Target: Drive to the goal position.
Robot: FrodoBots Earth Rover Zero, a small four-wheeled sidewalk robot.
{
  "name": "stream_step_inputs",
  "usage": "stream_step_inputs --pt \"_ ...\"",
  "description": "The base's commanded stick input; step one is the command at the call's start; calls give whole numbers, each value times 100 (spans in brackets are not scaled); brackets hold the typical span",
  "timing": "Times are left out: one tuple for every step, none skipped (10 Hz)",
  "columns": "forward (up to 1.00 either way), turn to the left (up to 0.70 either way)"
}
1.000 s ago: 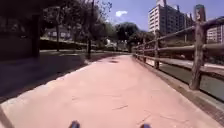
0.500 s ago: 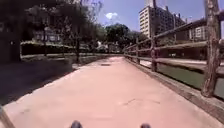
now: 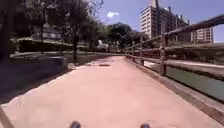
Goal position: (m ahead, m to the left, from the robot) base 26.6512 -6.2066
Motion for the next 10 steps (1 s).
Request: stream_step_inputs --pt "100 0" --pt "100 -4" --pt "100 -23" --pt "100 -40" --pt "100 -40" --pt "100 -2" --pt "100 0" --pt "100 0" --pt "100 0" --pt "100 0"
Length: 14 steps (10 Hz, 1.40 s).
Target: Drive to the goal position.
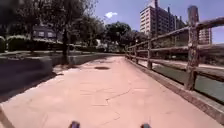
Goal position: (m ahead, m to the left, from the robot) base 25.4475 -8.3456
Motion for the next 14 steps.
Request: stream_step_inputs --pt "100 0" --pt "100 0" --pt "100 0" --pt "100 0" --pt "100 0" --pt "100 0" --pt "100 0" --pt "100 -14" --pt "100 -40" --pt "100 -40" --pt "100 -26" --pt "100 0" --pt "100 0" --pt "100 0"
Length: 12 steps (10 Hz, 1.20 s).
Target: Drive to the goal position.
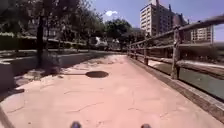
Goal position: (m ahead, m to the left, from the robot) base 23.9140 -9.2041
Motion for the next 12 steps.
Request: stream_step_inputs --pt "100 0" --pt "100 0" --pt "100 0" --pt "100 0" --pt "100 0" --pt "100 0" --pt "100 0" --pt "100 0" --pt "100 0" --pt "100 0" --pt "100 0" --pt "100 -2"
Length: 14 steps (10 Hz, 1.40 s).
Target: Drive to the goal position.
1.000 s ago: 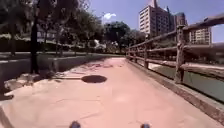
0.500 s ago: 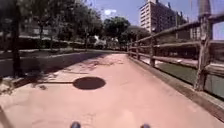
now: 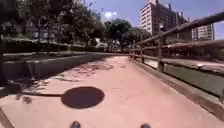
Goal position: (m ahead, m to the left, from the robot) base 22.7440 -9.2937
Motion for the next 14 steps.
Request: stream_step_inputs --pt "100 -25" --pt "100 -40" --pt "100 -15" --pt "100 -5" --pt "100 0" --pt "100 0" --pt "100 0" --pt "100 0" --pt "100 0" --pt "100 0" --pt "100 0" --pt "100 0" --pt "100 0" --pt "100 0"
